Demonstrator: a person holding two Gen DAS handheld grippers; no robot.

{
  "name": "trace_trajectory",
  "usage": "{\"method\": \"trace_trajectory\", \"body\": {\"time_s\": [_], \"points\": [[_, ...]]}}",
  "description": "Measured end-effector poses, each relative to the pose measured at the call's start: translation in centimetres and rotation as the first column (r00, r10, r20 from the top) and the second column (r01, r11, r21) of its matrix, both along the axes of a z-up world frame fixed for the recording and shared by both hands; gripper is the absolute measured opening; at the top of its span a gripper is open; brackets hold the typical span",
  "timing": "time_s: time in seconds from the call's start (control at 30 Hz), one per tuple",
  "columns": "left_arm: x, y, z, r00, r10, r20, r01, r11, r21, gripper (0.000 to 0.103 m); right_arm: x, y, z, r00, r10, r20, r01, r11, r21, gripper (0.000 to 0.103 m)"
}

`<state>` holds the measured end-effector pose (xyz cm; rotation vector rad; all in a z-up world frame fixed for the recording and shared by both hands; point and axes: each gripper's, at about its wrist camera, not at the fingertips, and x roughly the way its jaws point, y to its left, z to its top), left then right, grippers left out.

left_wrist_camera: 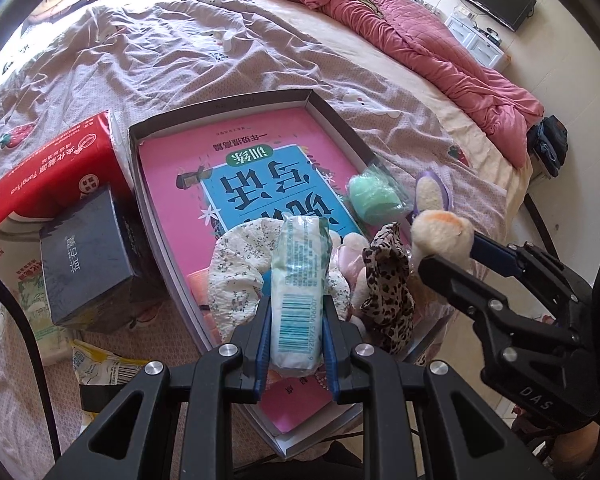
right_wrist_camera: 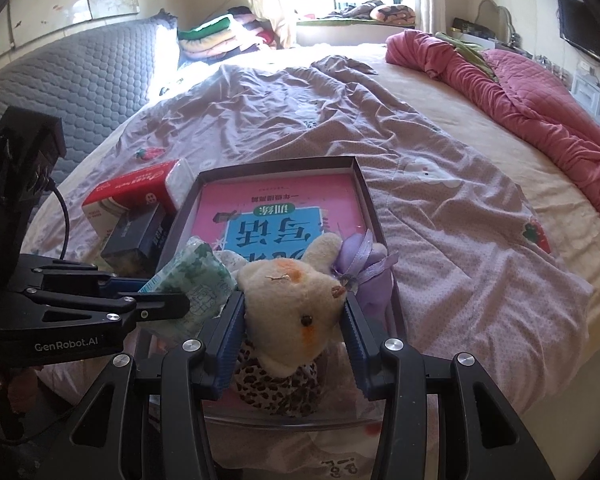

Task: Organize soft objects
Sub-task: 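Lower the pad and plush bear into the tray and open both tools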

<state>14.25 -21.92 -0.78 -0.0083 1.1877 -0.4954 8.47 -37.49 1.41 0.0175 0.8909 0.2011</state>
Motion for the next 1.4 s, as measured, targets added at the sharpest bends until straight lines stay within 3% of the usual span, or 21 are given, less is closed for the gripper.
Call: {"method": "trace_trajectory", "body": {"time_s": [0.33,0.77,1.23,1.4], "points": [[0.8,0.4,-0.5,1.0,0.012,-0.012,-0.012,1.0,-0.011,0.023,0.6,1.2,-2.2,0.999,0.035,-0.03,-0.036,0.999,-0.033,0.05],[1.8,0.7,-0.8,0.999,0.035,-0.038,-0.037,0.998,-0.041,0.024,0.6,1.2,-2.8,0.998,0.045,-0.047,-0.048,0.997,-0.055,0.054],[2.0,1.3,-0.3,0.998,0.065,-0.019,-0.065,0.998,-0.005,0.042,0.3,0.2,-1.1,1.0,0.011,-0.01,-0.012,1.0,-0.009,0.06],[1.9,1.2,0.1,0.998,0.058,-0.012,-0.058,0.998,0.005,0.044,0.2,0.0,-0.5,1.0,-0.002,0.004,0.002,1.0,-0.003,0.06]]}}
